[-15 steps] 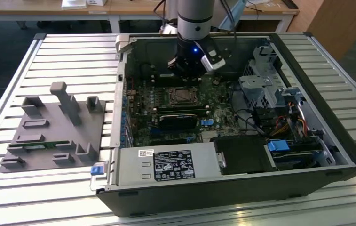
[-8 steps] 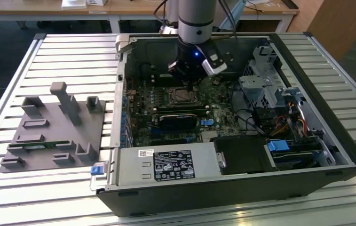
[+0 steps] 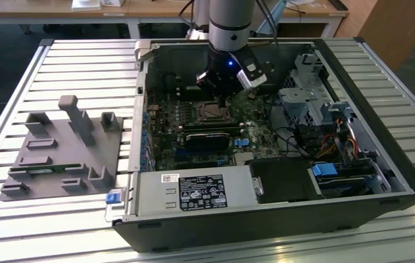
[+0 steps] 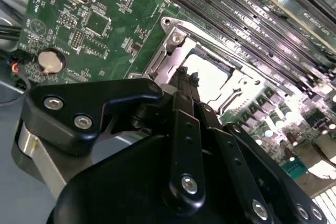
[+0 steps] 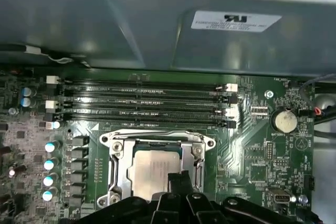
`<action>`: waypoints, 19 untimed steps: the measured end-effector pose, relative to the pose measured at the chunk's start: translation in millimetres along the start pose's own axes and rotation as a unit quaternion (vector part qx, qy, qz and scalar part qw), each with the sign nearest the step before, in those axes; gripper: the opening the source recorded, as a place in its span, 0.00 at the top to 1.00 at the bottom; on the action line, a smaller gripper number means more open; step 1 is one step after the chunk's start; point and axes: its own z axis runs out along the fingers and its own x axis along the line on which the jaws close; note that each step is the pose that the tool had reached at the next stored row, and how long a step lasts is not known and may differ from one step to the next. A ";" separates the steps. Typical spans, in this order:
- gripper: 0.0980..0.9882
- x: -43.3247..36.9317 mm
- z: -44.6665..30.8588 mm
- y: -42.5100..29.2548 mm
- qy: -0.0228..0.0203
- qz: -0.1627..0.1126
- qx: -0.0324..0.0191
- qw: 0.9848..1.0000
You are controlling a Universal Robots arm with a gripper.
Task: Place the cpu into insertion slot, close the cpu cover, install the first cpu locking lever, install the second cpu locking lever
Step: 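Install the second cpu locking lever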
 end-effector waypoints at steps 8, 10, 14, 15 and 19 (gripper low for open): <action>0.99 0.0 -1.6 -15.3 0.004 0.000 -0.002 1.000; 0.99 0.1 -1.7 -18.9 0.004 0.000 -0.002 1.000; 0.99 0.1 -3.5 -19.9 0.005 0.000 -0.002 1.000; 0.99 0.1 -4.1 -19.9 0.005 0.000 -0.002 1.000; 0.99 0.0 -5.6 -21.8 0.005 0.000 -0.003 1.000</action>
